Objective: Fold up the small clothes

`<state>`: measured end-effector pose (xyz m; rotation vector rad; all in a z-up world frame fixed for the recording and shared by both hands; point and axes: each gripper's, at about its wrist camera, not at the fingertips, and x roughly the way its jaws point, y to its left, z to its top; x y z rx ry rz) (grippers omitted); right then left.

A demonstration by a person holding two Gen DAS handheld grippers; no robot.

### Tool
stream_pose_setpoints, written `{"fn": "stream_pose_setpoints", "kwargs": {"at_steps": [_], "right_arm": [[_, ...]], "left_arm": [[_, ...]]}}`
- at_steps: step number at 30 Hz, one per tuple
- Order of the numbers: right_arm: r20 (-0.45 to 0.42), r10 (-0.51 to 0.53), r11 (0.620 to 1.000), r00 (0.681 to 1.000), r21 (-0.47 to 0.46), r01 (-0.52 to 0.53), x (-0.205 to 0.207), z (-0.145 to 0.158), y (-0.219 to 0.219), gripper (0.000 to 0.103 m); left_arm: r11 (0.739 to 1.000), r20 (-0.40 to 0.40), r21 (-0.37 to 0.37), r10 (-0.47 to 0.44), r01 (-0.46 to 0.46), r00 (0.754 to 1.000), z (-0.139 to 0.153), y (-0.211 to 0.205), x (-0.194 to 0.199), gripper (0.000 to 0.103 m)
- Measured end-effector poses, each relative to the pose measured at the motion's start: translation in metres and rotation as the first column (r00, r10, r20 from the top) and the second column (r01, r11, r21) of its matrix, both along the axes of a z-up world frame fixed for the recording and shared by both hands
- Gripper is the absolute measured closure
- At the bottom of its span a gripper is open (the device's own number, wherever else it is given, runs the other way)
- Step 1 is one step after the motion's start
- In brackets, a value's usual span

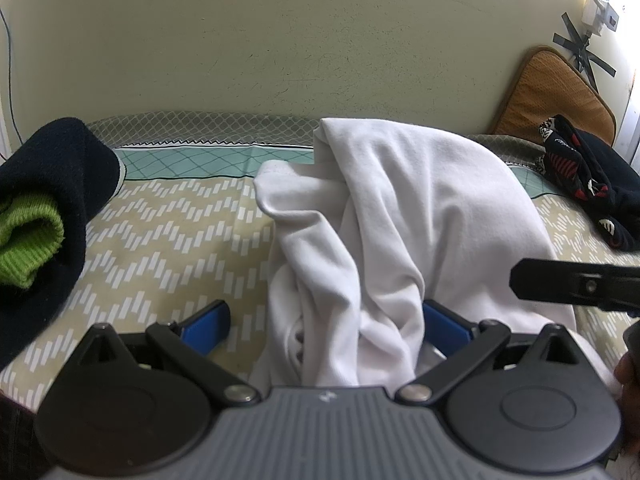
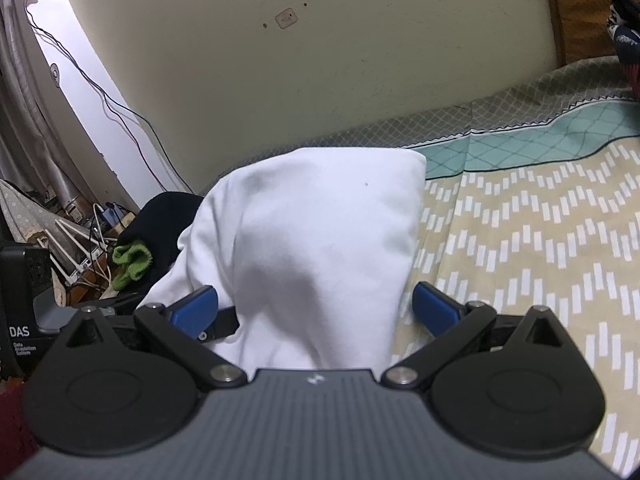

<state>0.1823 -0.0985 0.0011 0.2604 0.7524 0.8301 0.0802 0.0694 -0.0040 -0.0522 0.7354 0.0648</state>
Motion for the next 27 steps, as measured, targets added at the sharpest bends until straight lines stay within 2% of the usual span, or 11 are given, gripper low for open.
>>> {"fn": "stream_pose_setpoints", "kwargs": {"at_steps": [5, 8, 10, 12, 18, 20, 21, 22, 25, 27], "right_arm": [[0.016, -0.013, 0.999, 1.000, -0.041, 0.014, -0.002, 0.002, 0.010, 0.000], [0.017, -0.014, 0.999, 1.000, -0.047, 0.014, -0.003, 0.002, 0.016, 0.005], [0.028, -0.022, 0.997, 0.999, -0.069, 0.024, -0.003, 0.003, 0.019, 0.012], [0.040, -0.050, 0.994, 0.998, -0.093, 0.054, -0.003, 0.003, 0.019, 0.034], [0.035, -0.065, 0.996, 0.997, -0.060, 0.067, -0.006, 0.007, 0.006, 0.057], [0.043, -0.047, 0.997, 0.998, -0.064, 0.050, -0.008, 0.010, 0.004, 0.059], [0.040, -0.039, 0.997, 0.998, -0.068, 0.041, -0.009, 0.010, 0.002, 0.059], [0.030, -0.037, 0.997, 0.999, -0.065, 0.038, -0.007, 0.009, 0.000, 0.060], [-0.006, -0.031, 0.999, 0.999, -0.038, 0.031, -0.004, 0.007, -0.004, 0.065], [-0.001, -0.027, 0.999, 1.000, -0.027, 0.027, -0.005, 0.010, -0.005, 0.072]], "left_arm": [[1.000, 0.002, -0.002, -0.002, 0.002, 1.000, 0.000, 0.001, -0.001, 0.000], [1.000, 0.003, -0.005, -0.002, 0.002, 1.000, 0.000, 0.002, 0.000, 0.000], [1.000, 0.003, -0.005, -0.001, 0.001, 1.000, 0.000, 0.002, 0.000, 0.000], [1.000, 0.003, -0.008, 0.000, 0.000, 1.000, 0.000, 0.003, 0.001, 0.000], [0.999, 0.008, -0.040, -0.002, 0.003, 1.000, 0.001, 0.006, 0.000, 0.001], [0.999, 0.010, -0.043, 0.000, 0.001, 1.000, 0.003, 0.004, -0.005, 0.007], [0.999, 0.008, -0.049, -0.005, 0.005, 1.000, 0.004, 0.002, -0.007, 0.015], [0.998, 0.006, -0.060, -0.016, 0.016, 1.000, 0.006, 0.000, -0.009, 0.029], [0.998, 0.002, -0.063, -0.012, 0.012, 1.000, 0.010, -0.007, -0.012, 0.044], [0.996, -0.007, -0.083, 0.010, -0.011, 1.000, 0.014, -0.006, -0.010, 0.050]]}}
